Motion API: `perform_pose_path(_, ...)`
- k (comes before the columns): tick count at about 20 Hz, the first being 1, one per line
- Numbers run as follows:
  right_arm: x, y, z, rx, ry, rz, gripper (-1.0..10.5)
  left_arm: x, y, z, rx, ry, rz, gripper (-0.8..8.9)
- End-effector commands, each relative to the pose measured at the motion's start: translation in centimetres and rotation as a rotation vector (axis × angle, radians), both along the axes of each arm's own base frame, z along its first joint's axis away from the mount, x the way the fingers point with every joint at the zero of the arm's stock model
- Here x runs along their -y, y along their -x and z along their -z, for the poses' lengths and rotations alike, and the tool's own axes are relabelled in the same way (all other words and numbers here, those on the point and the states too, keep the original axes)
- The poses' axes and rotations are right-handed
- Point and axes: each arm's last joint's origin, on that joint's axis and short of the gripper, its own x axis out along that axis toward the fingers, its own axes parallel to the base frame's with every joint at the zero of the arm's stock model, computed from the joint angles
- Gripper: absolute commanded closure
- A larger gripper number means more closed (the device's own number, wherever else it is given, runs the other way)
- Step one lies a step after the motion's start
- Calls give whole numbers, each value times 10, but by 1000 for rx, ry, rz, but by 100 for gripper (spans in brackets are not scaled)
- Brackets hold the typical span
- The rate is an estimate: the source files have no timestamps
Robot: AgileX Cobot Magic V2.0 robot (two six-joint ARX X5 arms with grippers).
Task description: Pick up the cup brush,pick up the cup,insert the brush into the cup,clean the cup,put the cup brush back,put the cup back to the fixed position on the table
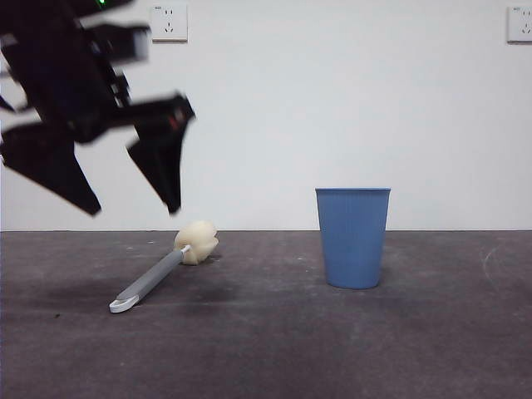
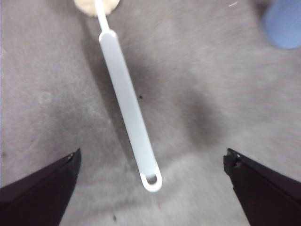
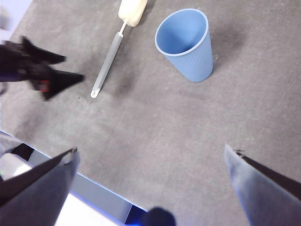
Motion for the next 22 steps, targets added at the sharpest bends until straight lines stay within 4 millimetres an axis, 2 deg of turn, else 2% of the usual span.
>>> perform_pose_path(1, 0, 0, -1, 5, -3, 3, 321, 6, -9, 17, -27, -18, -35, 249)
perform_pose_path(6, 0, 0, -1, 2, -6, 7, 321, 14, -23, 48, -76, -50, -69, 249)
perform_pose_path(15, 0, 0, -1, -1, -9, 10, 321, 16, -28, 73, -136, -76, -148, 259)
perform_pose_path(18, 0, 0, -1, -1, -9, 11, 321, 16, -27, 73, -147, -76, -144, 496)
perform_pose_path(22, 0, 0, -1, -1, -8, 11, 321, 17, -27, 74, -164, -59, -130, 702)
